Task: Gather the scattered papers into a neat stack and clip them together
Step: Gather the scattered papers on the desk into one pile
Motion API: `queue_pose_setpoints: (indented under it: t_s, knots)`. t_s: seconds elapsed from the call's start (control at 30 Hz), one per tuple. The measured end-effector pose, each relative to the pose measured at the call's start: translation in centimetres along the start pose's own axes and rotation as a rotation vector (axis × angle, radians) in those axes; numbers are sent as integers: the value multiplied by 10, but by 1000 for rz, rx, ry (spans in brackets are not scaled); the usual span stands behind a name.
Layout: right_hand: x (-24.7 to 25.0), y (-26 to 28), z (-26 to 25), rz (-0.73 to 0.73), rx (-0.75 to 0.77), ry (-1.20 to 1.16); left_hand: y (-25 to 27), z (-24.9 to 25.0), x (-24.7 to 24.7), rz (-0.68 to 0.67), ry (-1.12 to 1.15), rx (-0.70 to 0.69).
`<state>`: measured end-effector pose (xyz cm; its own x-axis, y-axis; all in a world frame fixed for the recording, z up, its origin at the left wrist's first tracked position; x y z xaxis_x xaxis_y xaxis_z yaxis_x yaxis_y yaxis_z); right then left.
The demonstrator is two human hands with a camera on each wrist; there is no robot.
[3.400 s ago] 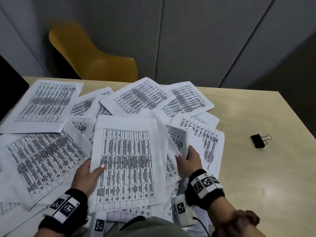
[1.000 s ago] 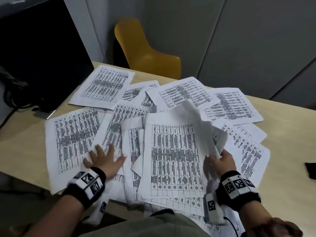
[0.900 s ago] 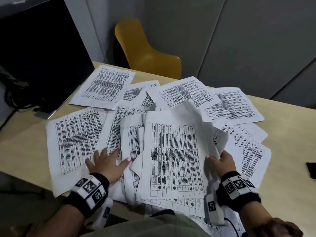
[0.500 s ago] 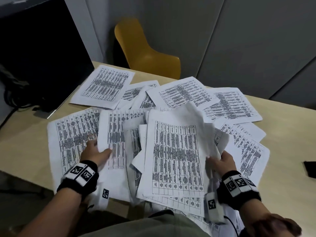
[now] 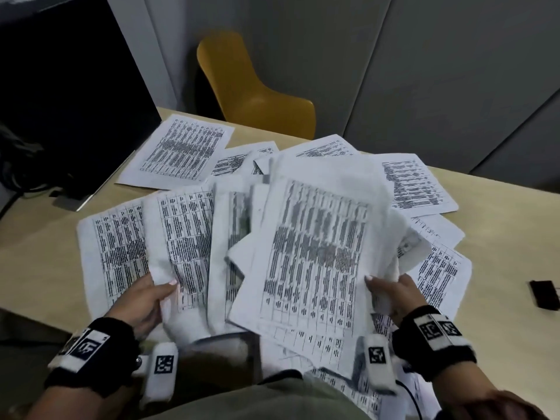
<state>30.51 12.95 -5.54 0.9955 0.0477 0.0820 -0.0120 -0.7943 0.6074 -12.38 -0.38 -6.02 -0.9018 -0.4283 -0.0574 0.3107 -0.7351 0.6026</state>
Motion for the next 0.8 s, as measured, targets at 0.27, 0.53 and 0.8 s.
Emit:
queue_pose_setpoints:
  t_s: [0.27, 0.53, 0.8]
  knots:
    - [0, -3, 9, 49, -23, -84, -6, -14, -45, -114, -156, 45]
    - [-38, 5, 6, -41, 12, 353, -12, -20, -101, -233, -143, 133]
    - [-24, 23, -26, -26, 270, 142, 0, -3, -72, -78, -135, -8]
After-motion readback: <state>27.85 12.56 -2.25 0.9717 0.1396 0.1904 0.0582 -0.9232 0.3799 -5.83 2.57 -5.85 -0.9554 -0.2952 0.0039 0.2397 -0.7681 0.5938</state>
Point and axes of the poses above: each hand's wrist, its own y-axis away from the middle knuckle, its own x-axis out of the back of the hand, z = x × y, the point moved 9 cm from there along -y, towards the middle knuckle, and after that the axes turned 6 degrees about -z, right-handed, at the moved point
